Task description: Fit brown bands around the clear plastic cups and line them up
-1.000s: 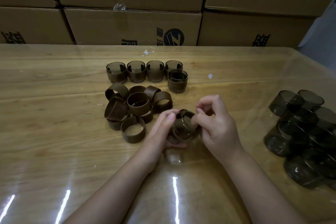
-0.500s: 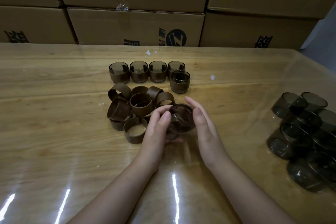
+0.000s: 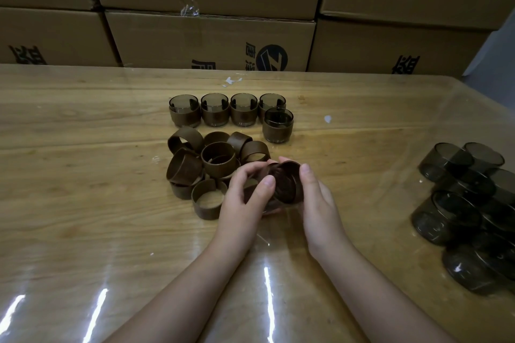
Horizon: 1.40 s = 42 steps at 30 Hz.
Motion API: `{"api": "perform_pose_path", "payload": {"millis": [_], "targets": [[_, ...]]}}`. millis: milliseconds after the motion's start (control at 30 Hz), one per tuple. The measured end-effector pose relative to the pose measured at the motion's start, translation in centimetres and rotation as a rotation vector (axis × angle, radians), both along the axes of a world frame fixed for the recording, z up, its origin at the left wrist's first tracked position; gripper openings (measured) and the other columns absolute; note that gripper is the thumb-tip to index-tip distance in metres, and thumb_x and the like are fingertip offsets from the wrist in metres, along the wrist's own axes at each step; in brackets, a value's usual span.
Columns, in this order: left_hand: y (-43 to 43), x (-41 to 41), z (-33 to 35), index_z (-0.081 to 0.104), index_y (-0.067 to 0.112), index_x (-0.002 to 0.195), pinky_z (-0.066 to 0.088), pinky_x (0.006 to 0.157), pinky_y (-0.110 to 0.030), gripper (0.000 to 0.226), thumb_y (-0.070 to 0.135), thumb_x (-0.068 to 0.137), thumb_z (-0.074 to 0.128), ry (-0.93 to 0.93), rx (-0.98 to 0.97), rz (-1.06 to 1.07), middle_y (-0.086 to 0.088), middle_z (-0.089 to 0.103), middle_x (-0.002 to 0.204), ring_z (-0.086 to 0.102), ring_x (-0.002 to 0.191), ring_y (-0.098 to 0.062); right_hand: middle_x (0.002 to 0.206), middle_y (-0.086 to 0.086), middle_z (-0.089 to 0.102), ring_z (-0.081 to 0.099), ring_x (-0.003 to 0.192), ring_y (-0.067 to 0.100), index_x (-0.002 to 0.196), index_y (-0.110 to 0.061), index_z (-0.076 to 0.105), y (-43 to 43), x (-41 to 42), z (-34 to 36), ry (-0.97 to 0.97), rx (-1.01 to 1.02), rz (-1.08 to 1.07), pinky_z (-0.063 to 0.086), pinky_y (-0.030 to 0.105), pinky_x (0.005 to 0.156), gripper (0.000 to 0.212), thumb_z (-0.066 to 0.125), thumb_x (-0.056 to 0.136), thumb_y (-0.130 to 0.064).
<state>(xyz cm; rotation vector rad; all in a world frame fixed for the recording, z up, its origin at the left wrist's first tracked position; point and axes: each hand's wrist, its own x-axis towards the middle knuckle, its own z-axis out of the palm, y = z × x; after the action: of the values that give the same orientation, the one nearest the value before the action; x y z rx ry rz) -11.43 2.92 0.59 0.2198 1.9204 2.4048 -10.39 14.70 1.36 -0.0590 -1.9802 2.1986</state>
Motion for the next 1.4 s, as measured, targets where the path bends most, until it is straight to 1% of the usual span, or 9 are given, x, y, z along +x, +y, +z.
{"api": "perform_pose_path", "payload": {"millis": [233, 567, 700, 867, 1000, 1100, 1167, 1300, 1400], "targets": [[0.1, 0.1, 0.1, 0.059, 0.035, 0.104, 0.051, 0.092, -0.054, 0.046, 0.058, 0.064, 0.061, 0.042, -0.117, 0.079, 0.000, 0.062, 0.119, 0.060, 0.114, -0.023, 0.109, -0.008, 0.073, 0.066, 0.107, 0.006, 0.113, -0.027, 0.068, -0.5, -0.4, -0.9, -0.027, -0.041, -0.065, 0.051, 0.022, 0.089, 0.039, 0.030, 0.105, -0.032], [0.3, 0.5, 0.2, 0.049, 0.041, 0.106, 0.052, 0.093, -0.038, 0.049, 0.063, 0.063, 0.053, 0.120, -0.294, 0.120, 0.005, 0.052, 0.122, 0.055, 0.111, -0.005, 0.108, 0.002, 0.073, 0.067, 0.107, 0.017, 0.099, -0.032, 0.073, -0.9, -0.6, -1.4, -0.081, -0.159, -0.096, 0.047, 0.048, 0.101, 0.041, 0.033, 0.103, -0.039], [0.4, 0.6, 0.0, 0.046, 0.042, 0.106, 0.052, 0.094, -0.037, 0.037, 0.050, 0.072, 0.060, 0.154, -0.324, 0.132, 0.001, 0.052, 0.123, 0.055, 0.110, -0.004, 0.104, 0.002, 0.074, 0.068, 0.104, 0.018, 0.100, -0.026, 0.072, -0.8, -0.7, -1.4, -0.104, -0.174, -0.111, 0.049, 0.047, 0.099, 0.040, 0.034, 0.104, -0.036], [0.6, 0.9, -0.1, 0.048, 0.039, 0.107, 0.044, 0.094, -0.016, 0.039, 0.048, 0.072, 0.061, 0.310, -0.356, 0.141, 0.008, 0.054, 0.118, 0.051, 0.113, 0.002, 0.100, 0.006, 0.074, 0.070, 0.100, 0.020, 0.095, -0.029, 0.074, -0.6, -0.8, -1.5, -0.132, -0.189, -0.096, 0.057, 0.033, 0.079, 0.036, 0.039, 0.104, -0.027], [0.2, 0.4, -0.2, 0.048, 0.033, 0.112, 0.050, 0.090, -0.020, 0.050, 0.038, 0.068, 0.071, 0.171, -0.164, 0.115, 0.006, 0.058, 0.120, 0.058, 0.108, 0.003, 0.101, 0.003, 0.074, 0.069, 0.100, 0.017, 0.097, -0.028, 0.075, -0.1, -0.9, -1.0, -0.118, -0.187, -0.033, 0.055, 0.030, 0.080, 0.033, 0.042, 0.103, -0.028], [-0.3, -0.5, -0.1, 0.046, 0.026, 0.118, 0.055, 0.088, -0.041, 0.070, 0.041, 0.058, 0.078, -0.065, 0.103, 0.097, -0.005, 0.061, 0.122, 0.064, 0.110, -0.016, 0.113, 0.007, 0.072, 0.065, 0.112, 0.019, 0.116, -0.014, 0.068, 0.2, -1.0, -0.8, -0.137, -0.216, 0.049, 0.048, 0.039, 0.100, 0.033, 0.044, 0.101, -0.031], [-0.6, -0.9, -0.1, 0.048, 0.011, 0.127, 0.056, 0.086, -0.043, 0.087, 0.045, 0.055, 0.083, -0.152, 0.273, 0.006, -0.016, 0.062, 0.125, 0.063, 0.112, -0.027, 0.121, 0.008, 0.068, 0.061, 0.118, 0.019, 0.127, -0.009, 0.059, 0.2, -1.0, -0.7, -0.133, -0.227, 0.113, 0.042, 0.043, 0.108, 0.044, 0.046, 0.098, -0.038], [-0.7, -1.1, -0.1, 0.066, 0.008, 0.118, 0.053, 0.091, -0.043, 0.057, 0.050, 0.079, 0.066, -0.153, 0.383, -0.169, -0.019, 0.063, 0.124, 0.061, 0.115, -0.032, 0.132, 0.013, 0.061, 0.056, 0.125, 0.026, 0.137, -0.008, 0.049, 0.1, -1.0, -0.7, -0.127, -0.292, 0.251, 0.043, 0.043, 0.105, 0.063, 0.047, 0.089, -0.049], [-0.6, -1.2, -0.3, 0.060, 0.005, 0.124, 0.049, 0.096, -0.047, 0.066, 0.051, 0.078, 0.059, -0.182, 0.369, -0.181, -0.019, 0.063, 0.125, 0.059, 0.118, -0.032, 0.136, 0.020, 0.056, 0.049, 0.130, 0.034, 0.140, -0.005, 0.046, 0.3, -1.2, -0.5, -0.138, -0.348, 0.277, 0.036, 0.050, 0.111, 0.066, 0.048, 0.088, -0.045]]}}
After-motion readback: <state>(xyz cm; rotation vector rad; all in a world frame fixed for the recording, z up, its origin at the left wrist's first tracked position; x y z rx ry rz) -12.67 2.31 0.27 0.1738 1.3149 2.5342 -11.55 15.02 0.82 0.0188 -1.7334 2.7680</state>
